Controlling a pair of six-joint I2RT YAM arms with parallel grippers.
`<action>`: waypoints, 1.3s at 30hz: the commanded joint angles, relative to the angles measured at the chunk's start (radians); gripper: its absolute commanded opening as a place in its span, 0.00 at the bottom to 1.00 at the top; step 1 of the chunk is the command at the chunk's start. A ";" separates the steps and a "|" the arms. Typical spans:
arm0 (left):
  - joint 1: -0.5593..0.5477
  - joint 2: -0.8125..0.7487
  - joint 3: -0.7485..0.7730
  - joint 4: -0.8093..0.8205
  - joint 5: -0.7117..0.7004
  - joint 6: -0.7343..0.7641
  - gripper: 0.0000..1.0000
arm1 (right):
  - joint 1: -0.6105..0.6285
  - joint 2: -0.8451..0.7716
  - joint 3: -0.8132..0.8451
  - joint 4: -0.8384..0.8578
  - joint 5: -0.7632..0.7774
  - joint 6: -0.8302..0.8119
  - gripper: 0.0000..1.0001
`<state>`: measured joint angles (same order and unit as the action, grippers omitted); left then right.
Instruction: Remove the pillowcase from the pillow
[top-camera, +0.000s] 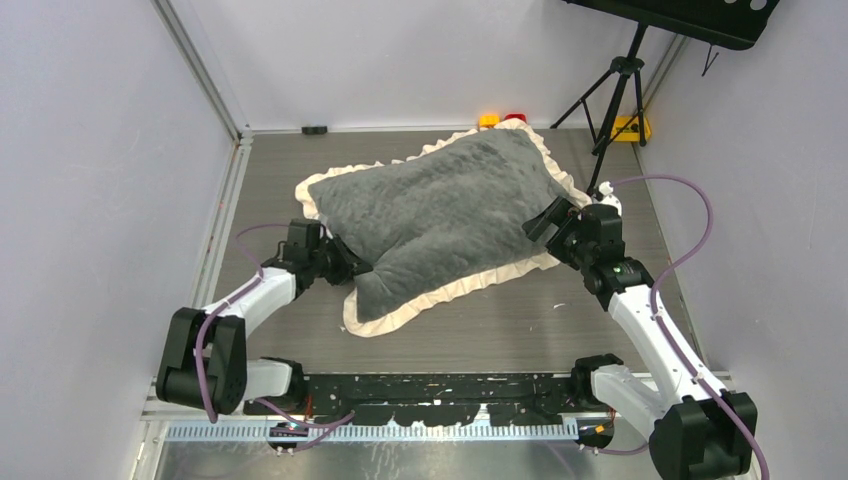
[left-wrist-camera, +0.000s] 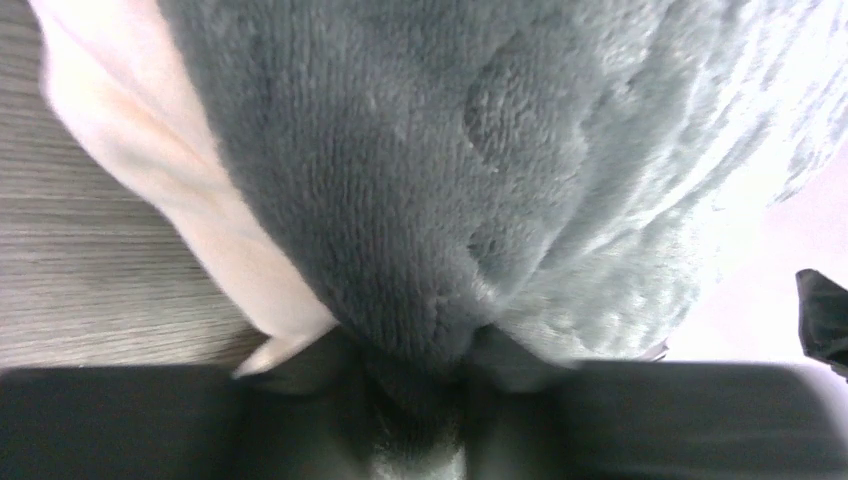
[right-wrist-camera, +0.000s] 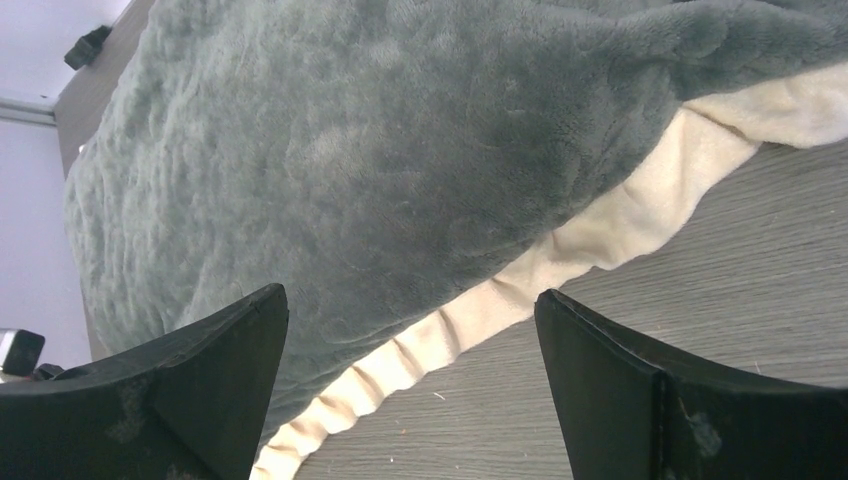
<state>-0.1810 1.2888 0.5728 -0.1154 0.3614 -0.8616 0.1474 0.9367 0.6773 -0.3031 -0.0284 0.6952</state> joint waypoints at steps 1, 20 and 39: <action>0.149 -0.020 0.071 -0.063 -0.068 0.049 0.00 | -0.002 -0.012 0.027 0.032 -0.006 -0.010 0.97; 0.355 -0.175 0.390 -0.481 -0.261 0.143 1.00 | -0.001 0.014 0.033 -0.043 0.075 0.006 0.97; 0.379 -0.410 0.169 -0.589 -0.138 0.058 1.00 | -0.002 0.249 0.152 -0.195 0.365 0.155 0.97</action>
<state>0.1925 0.8883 0.8242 -0.7559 0.0719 -0.7227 0.1467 1.1584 0.7715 -0.4881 0.3061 0.8207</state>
